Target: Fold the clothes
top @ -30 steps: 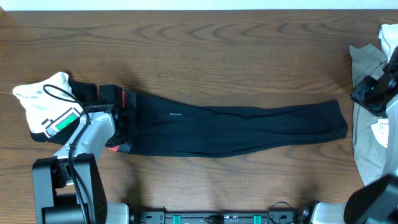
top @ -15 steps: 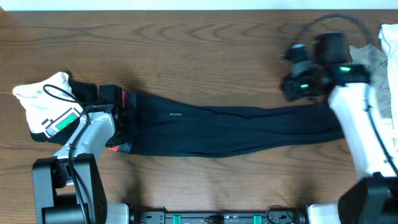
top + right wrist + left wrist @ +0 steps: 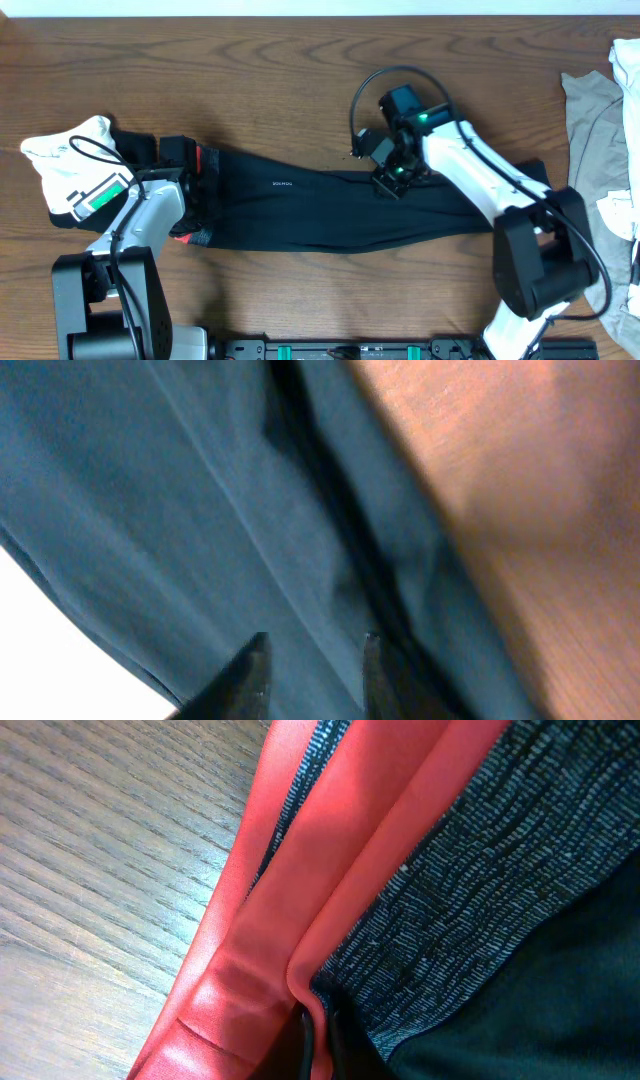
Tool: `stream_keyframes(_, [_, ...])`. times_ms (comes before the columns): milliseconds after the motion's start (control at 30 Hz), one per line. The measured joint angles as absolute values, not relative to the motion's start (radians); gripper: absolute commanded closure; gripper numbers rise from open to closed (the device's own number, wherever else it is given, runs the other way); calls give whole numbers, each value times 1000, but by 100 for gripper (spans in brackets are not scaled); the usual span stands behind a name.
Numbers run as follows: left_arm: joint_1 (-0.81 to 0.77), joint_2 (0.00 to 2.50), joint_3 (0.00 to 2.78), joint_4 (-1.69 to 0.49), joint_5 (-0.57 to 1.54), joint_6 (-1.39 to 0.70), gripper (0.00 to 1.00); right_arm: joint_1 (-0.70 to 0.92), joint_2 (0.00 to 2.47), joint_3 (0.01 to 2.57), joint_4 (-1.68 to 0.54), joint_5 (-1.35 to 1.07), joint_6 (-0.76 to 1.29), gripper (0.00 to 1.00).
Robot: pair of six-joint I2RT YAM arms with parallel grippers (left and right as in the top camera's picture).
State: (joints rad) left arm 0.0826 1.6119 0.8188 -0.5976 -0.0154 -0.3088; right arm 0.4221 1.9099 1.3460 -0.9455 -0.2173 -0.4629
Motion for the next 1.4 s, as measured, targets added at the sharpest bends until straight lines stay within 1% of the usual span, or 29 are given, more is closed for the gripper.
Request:
stream_keyframes(167, [83,1612,819,-597,-15,-309,94,431,1924,1345,-955,-205,-469,57])
stream_keyframes(333, [83,1612,819,-597,-15,-309,94,431,1924,1345,-949,-167,-473,60])
stream_keyframes(467, [83,1612,819,-597,-15,-309,94,431,1924,1345,-949,-151,-474,66])
stream_keyframes(667, [83,1612,819,-597,-15,-309,94,431,1934,1334,-950,-140,-476,68])
stream_keyframes(767, [83,1612,819,-597,-15,-309,94,431,1952,1333,-954,-138,-477,66])
stream_keyframes(1067, [83,1612,819,-597,-15,-309,94,431,1964,1332,-955,-137,-476,66])
stream_keyframes(1167, [83,1612,819,-597,-15,-309,94,431,1964,1331,-949,-137,-476,63])
stream_keyframes(1300, [83,1612,819,-597,-15,-309,94,431,1966,1331,-937,-130,-477,64])
stream_keyframes(1400, [83,1612,819,-597,-15,-309,94,431,1970,1331,-934,-125,-477,67])
